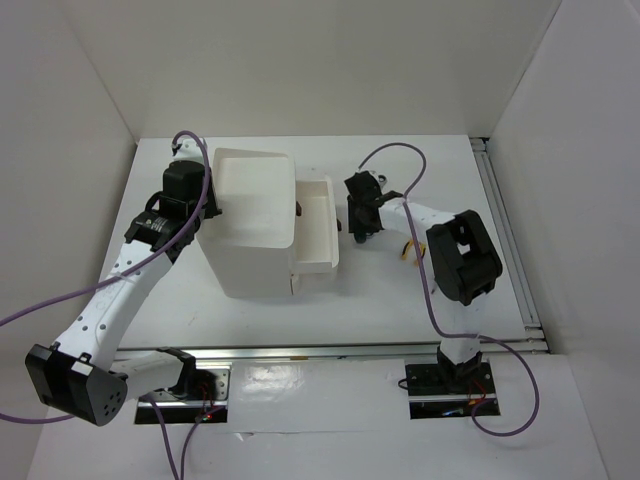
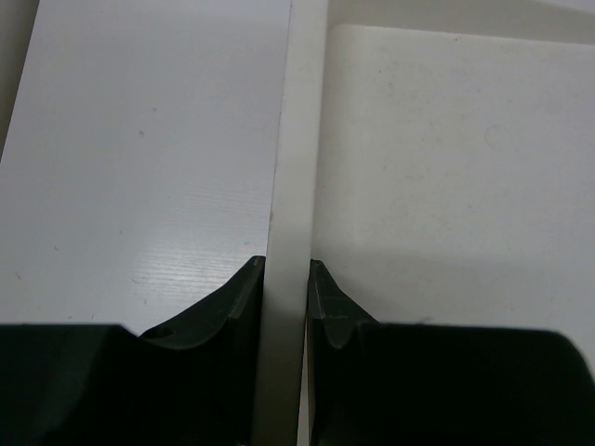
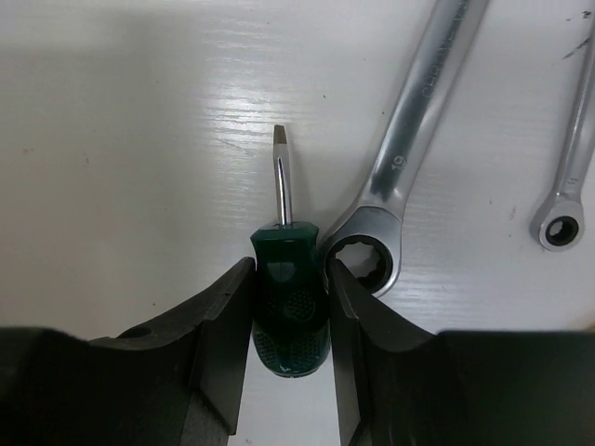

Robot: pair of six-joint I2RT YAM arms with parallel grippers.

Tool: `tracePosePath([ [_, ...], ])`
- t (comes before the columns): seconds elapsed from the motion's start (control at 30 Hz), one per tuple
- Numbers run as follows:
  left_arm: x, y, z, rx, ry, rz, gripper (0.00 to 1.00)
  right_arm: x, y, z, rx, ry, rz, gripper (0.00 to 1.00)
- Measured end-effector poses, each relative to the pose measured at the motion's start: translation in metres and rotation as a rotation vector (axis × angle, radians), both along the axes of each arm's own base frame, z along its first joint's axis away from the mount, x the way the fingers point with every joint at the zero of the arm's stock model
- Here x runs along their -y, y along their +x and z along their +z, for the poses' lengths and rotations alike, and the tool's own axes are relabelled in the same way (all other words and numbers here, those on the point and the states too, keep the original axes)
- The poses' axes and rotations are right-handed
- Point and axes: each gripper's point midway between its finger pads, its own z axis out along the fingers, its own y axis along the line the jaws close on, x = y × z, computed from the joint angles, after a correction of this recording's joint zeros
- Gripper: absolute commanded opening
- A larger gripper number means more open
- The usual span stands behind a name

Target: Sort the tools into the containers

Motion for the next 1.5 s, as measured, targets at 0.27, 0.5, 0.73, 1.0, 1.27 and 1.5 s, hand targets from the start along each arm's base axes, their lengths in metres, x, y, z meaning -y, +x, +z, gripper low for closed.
tracePosePath([
  [0.27, 0.000, 0.000, 0.000, 0.000, 0.000, 0.000, 0.16, 0.008, -0.004, 0.009, -0.003, -0.038, -0.023, 0.01],
  [0.5, 0.000, 0.000, 0.000, 0.000, 0.000, -0.001, 0.16, 0.012, -0.007, 0.035, 0.023, -0.029, -0.039, 0.00],
  [0.73, 0.000, 0.000, 0.000, 0.000, 0.000, -0.001, 0.16, -0.008, 0.003, 0.139, 0.219, 0.090, -0.027, 0.00],
  [1.0, 0.000, 0.000, 0.000, 0.000, 0.000, -0.001, 0.16, -0.055, -0.032, 0.243, 0.393, 0.351, 0.090, 0.03],
  [1.27, 0.000, 0.000, 0.000, 0.000, 0.000, -0.001, 0.16, -0.106, -0.061, 0.218, 0.321, 0.401, 0.186, 0.41],
  [1.5, 0.000, 0.000, 0.000, 0.000, 0.000, -0.001, 0.16, -0.113, -0.060, 0.201, 0.304, 0.359, 0.175, 0.95],
])
